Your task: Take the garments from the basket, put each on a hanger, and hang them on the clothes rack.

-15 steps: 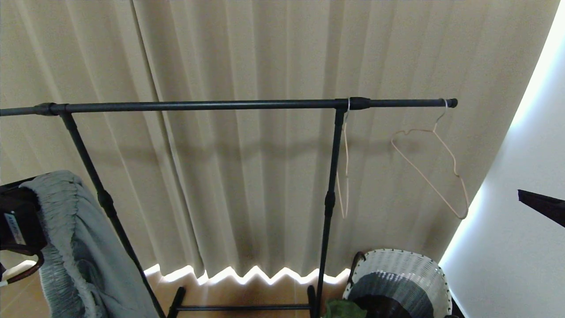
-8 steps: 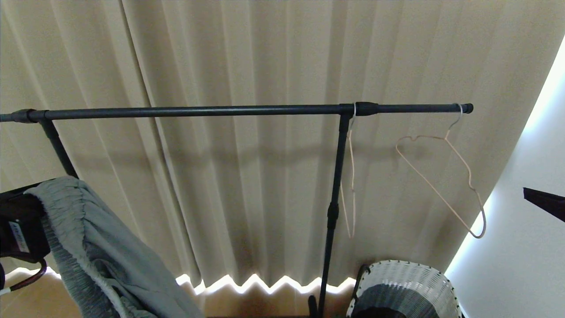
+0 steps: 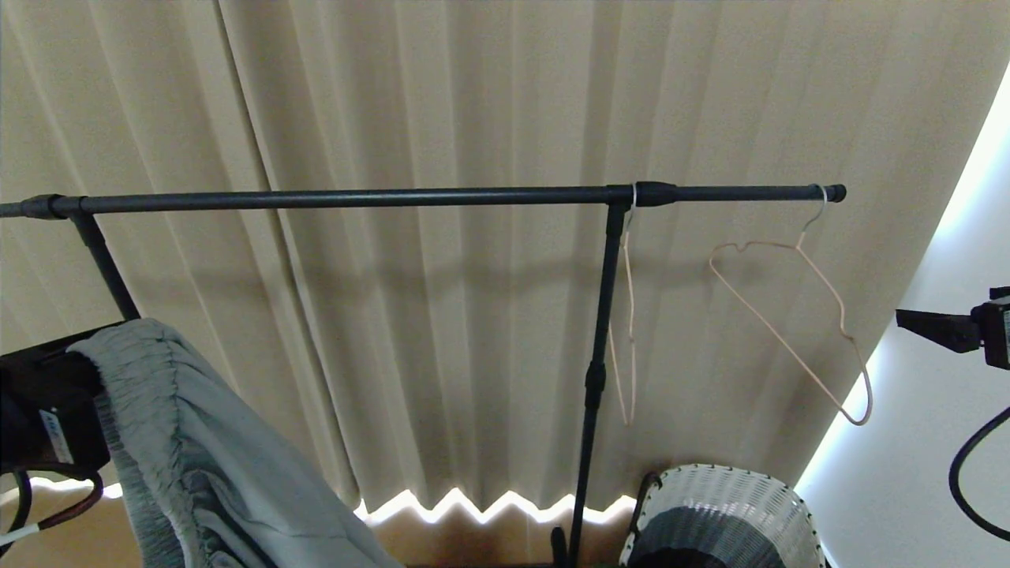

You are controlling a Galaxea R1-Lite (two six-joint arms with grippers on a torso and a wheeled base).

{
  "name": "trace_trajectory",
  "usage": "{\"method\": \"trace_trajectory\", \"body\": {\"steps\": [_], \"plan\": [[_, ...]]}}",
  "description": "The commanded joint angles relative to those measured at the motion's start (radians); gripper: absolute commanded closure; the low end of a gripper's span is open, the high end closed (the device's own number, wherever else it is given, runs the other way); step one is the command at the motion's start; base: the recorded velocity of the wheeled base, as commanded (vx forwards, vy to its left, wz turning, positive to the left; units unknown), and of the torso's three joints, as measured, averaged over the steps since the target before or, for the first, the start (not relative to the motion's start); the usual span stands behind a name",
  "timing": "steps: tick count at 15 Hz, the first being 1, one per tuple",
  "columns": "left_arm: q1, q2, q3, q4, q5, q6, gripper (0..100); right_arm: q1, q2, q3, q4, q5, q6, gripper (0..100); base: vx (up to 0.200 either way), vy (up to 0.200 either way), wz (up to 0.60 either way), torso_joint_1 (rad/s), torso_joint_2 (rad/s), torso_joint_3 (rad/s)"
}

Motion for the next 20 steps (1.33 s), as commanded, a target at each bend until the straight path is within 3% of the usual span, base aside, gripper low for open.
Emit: {"method": "trace_trajectory", "body": {"steps": [1,9,18,19,20], "plan": [[0.0,0.001,0.011,-0.001,0.001,0.006,100,0.001,0.192,-0.041,-0.064,0.004,0.039,0,0.0,0.0,0.0,0.0,0.0,0.0],[0.0,0.009,0.024,-0.001,0.002,0.008,100,0.09,0.367,-0.111,-0.093,0.0,0.099,0,0.0,0.0,0.0,0.0,0.0,0.0],[0.0,0.006,0.063,-0.001,0.002,0.008,100,0.09,0.439,-0.147,-0.133,-0.01,0.128,0,0.0,0.0,0.0,0.0,0.0,0.0],[0.0,0.005,0.061,-0.002,0.002,0.008,100,0.09,0.442,-0.147,-0.144,-0.022,0.131,100,0.0,0.0,0.0,0.0,0.0,0.0],[0.0,0.005,0.06,-0.002,0.002,0.008,100,0.09,0.44,-0.147,-0.145,-0.022,0.131,100,0.0,0.0,0.0,0.0,0.0,0.0]]}}
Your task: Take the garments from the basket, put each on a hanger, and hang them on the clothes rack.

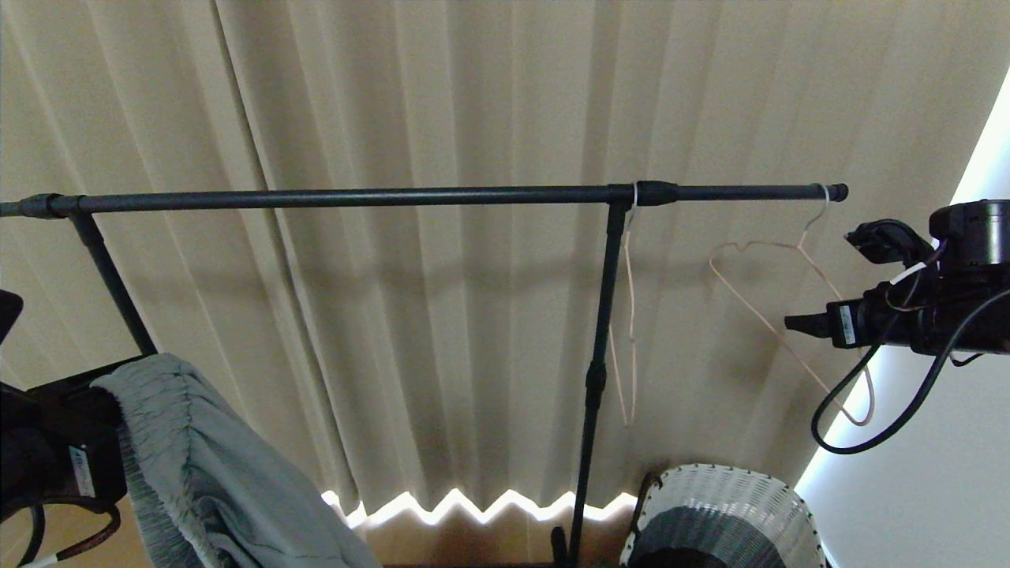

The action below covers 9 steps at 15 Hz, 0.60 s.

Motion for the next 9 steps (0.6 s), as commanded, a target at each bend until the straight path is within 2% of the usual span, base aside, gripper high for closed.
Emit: {"method": "trace_trajectory", "body": {"steps": [1,7,9], "plan": [[0.0,0.0,0.001,-0.001,0.0,0.0,100,0.0,0.002,0.001,0.0,0.0,0.0,100,0.0,0.0,0.0,0.0,0.0,0.0],[0.0,-0.002,0.003,-0.001,0.0,0.0,100,0.0,-0.03,0.001,0.0,-0.002,0.001,100,0.0,0.0,0.0,0.0,0.0,0.0],[0.0,-0.002,0.003,-0.001,0.0,0.0,100,0.0,-0.084,0.01,0.002,-0.002,0.017,100,0.0,0.0,0.0,0.0,0.0,0.0]]}}
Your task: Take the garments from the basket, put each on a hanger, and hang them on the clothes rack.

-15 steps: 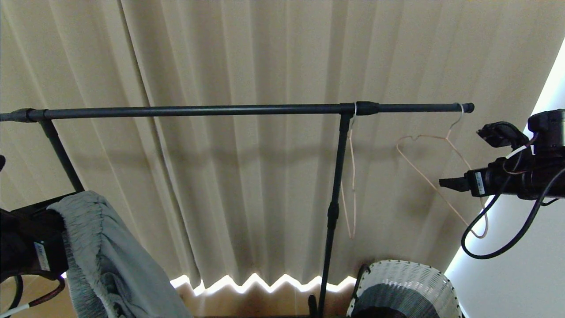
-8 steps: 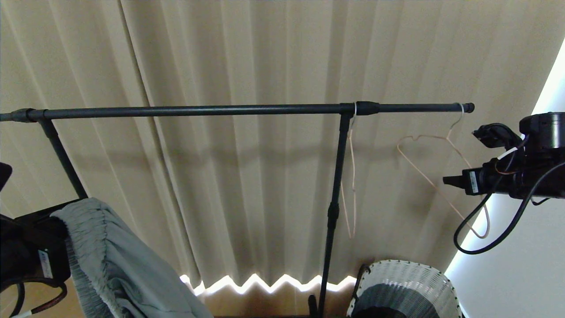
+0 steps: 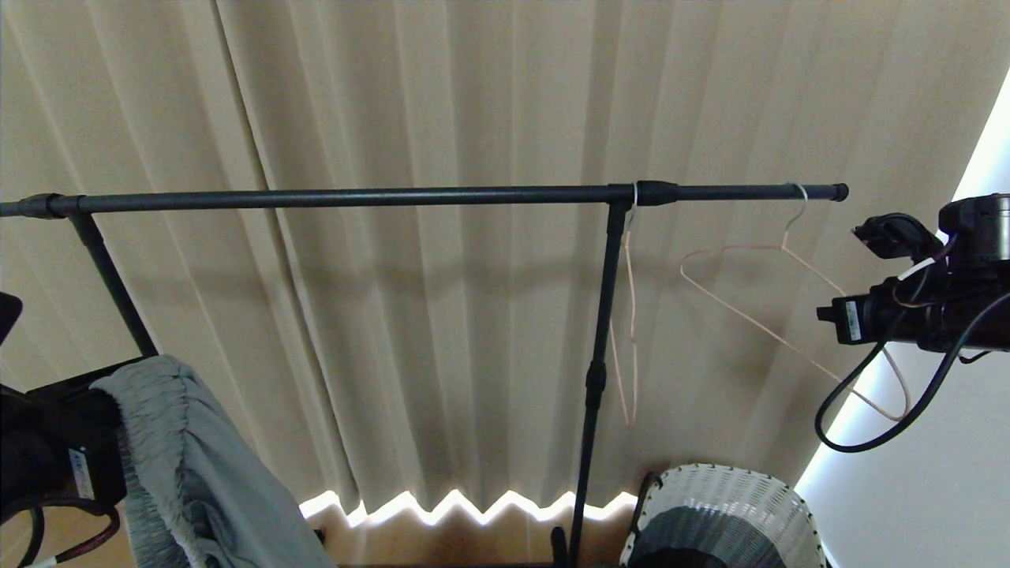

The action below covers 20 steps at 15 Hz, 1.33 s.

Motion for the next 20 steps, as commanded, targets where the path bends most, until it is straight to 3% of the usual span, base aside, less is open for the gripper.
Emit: {"method": "trace_trajectory", "body": {"steps": [1,10,14,20], "plan": [[0.0,-0.001,0.001,0.0,0.001,0.0,100,-0.001,-0.076,0.007,0.002,0.001,0.012,100,0.0,0.0,0.0,0.0,0.0,0.0],[0.0,0.001,-0.002,0.0,0.001,0.002,100,0.005,-0.298,0.118,-0.002,0.005,0.014,100,0.0,0.0,0.0,0.0,0.0,0.0],[0.006,-0.001,-0.001,0.0,0.004,0.031,100,0.005,-0.45,0.233,-0.002,0.005,0.012,100,0.0,0.0,0.0,0.0,0.0,0.0],[0.006,0.004,0.004,0.0,0.004,0.029,100,0.002,-0.54,0.33,-0.002,0.007,0.014,100,-0.2,0.0,0.0,0.004,0.0,0.002]]}}
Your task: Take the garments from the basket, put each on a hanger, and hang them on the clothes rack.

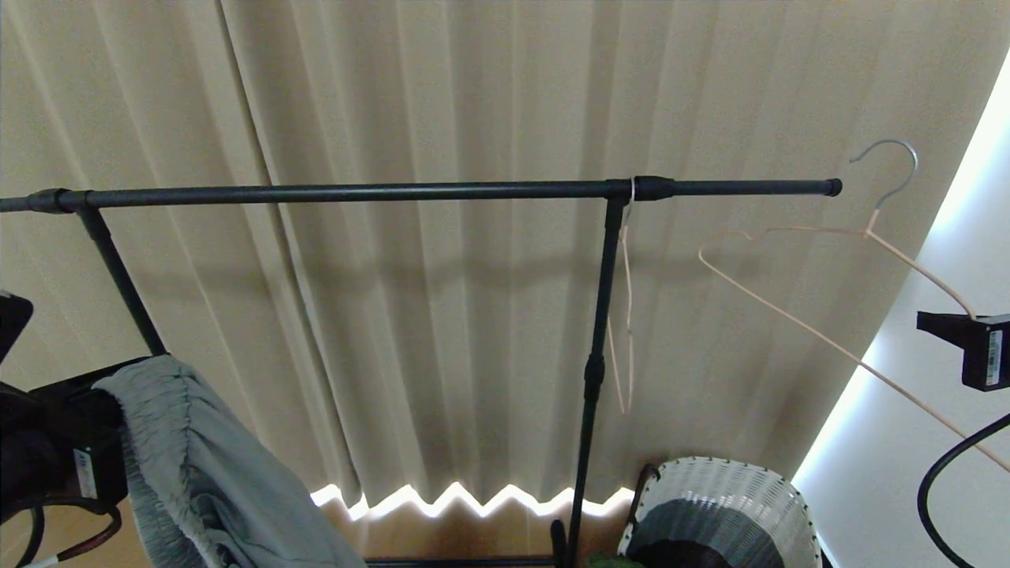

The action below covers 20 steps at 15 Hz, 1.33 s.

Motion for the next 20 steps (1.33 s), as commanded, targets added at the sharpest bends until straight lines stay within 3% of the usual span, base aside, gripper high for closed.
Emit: {"method": "trace_trajectory", "body": {"steps": [1,3,12,20], "plan": [[0.0,0.001,0.004,0.001,0.0,-0.002,100,-0.002,-0.044,0.018,0.002,0.0,0.0,100,-0.2,0.0,0.0,0.002,0.0,-0.002],[0.0,0.0,0.007,-0.001,0.0,-0.002,100,-0.002,-0.06,0.023,0.005,-0.001,0.0,100,-0.2,0.0,0.0,-0.005,0.0,0.005],[0.0,0.0,0.017,-0.001,0.0,-0.004,100,-0.002,-0.093,0.029,0.008,0.003,0.0,100,0.0,0.0,0.0,0.0,0.0,0.0],[0.0,0.003,0.017,-0.001,0.0,0.001,100,0.001,-0.106,0.029,0.0,0.006,0.001,100,0.0,0.2,0.0,0.003,0.0,0.005]]}}
